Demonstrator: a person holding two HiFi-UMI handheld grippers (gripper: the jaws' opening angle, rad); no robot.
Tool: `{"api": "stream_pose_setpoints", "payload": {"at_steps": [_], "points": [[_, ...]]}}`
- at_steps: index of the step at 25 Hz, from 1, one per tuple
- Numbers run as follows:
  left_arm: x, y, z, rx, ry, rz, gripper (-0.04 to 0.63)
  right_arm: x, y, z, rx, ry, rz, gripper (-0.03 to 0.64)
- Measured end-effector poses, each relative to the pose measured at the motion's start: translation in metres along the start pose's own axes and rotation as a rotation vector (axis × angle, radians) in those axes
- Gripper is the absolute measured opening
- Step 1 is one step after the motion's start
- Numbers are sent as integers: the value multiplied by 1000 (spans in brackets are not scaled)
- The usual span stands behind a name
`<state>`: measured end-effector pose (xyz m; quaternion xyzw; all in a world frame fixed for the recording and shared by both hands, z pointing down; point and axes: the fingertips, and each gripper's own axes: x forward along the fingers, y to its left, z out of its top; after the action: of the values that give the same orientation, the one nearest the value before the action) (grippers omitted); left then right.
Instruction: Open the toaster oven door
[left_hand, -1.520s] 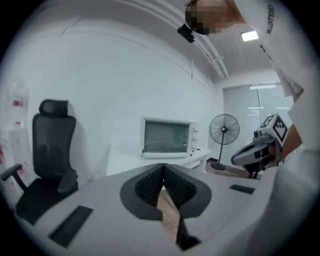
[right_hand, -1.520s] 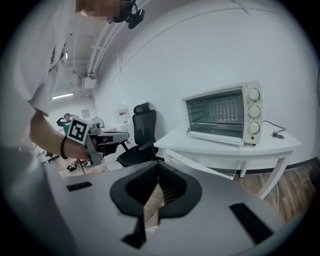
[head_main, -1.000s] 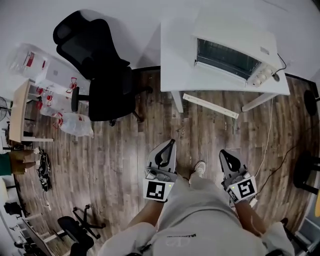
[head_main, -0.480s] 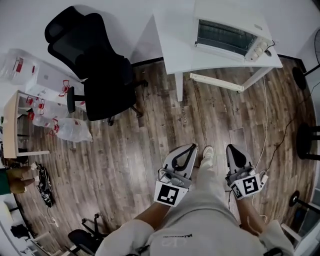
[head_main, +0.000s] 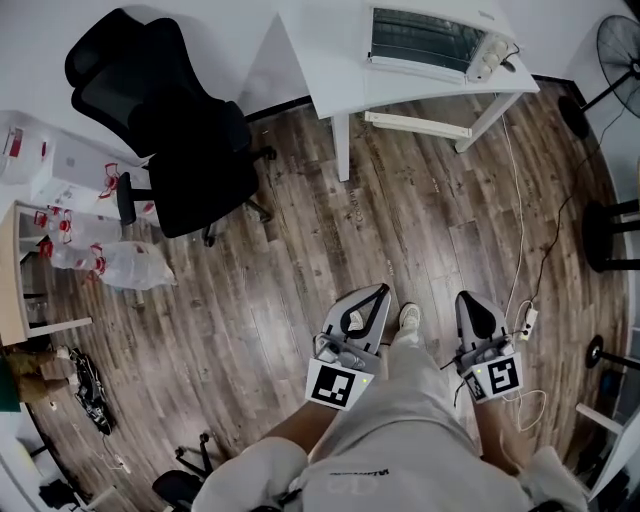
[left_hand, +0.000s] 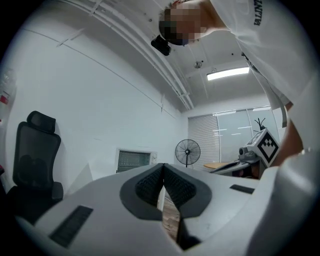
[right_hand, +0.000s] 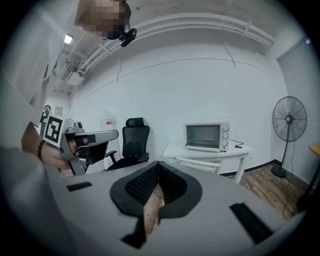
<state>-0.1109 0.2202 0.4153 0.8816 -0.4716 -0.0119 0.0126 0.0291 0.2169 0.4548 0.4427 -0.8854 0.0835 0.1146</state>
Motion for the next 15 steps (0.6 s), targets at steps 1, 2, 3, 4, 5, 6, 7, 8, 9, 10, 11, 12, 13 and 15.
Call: {"api": "stream_pose_setpoints", "payload": {"at_steps": [1, 2, 3, 4, 5, 6, 7, 8, 9, 10, 11, 12, 13, 15], "points": [[-2, -5, -2, -4, 3, -9, 8, -6, 0, -1, 2, 0, -10, 18], [-4, -11, -3, -6, 6, -17, 8, -12, -1, -2, 3, 1, -17, 18], [-5, -16, -4, -5, 8, -24, 8, -17, -1, -4, 4, 0, -22, 18], [-6, -22, -5, -3, 9, -28, 8, -23, -1, -7, 7, 0, -24, 18], [-8, -28, -5, -1, 11, -31, 8, -29, -1, -9, 10, -3, -25, 17], [-9, -35, -6, 5, 14, -33, 8, -35, -2, -11, 14, -7, -24, 18], [-11, -42, -5, 15, 18, -34, 8, -41, -2, -12, 17, -12, -22, 18], [-12, -48, -3, 28, 19, -32, 8, -47, -3, -13, 20, -19, -17, 18], [-14, -53, 0, 39, 20, -25, 8, -52, -3, -12, 22, -29, -11, 18], [-16, -58, 4, 45, 19, -13, 8, -57, -4, -10, 24, -40, -2, 18], [-18, -61, 8, 43, 15, 4, 8, -62, -4, -7, 25, -53, 7, 18], [-20, -65, 12, 33, 6, 26, 8, -67, -6, -5, 25, -66, 16, 18], [-22, -69, 16, 21, -4, 49, 8, -73, -8, -2, 24, -79, 25, 18], [-28, -80, 23, 2, -23, 93, 8, -89, -12, 1, 24, -102, 38, 18]]}}
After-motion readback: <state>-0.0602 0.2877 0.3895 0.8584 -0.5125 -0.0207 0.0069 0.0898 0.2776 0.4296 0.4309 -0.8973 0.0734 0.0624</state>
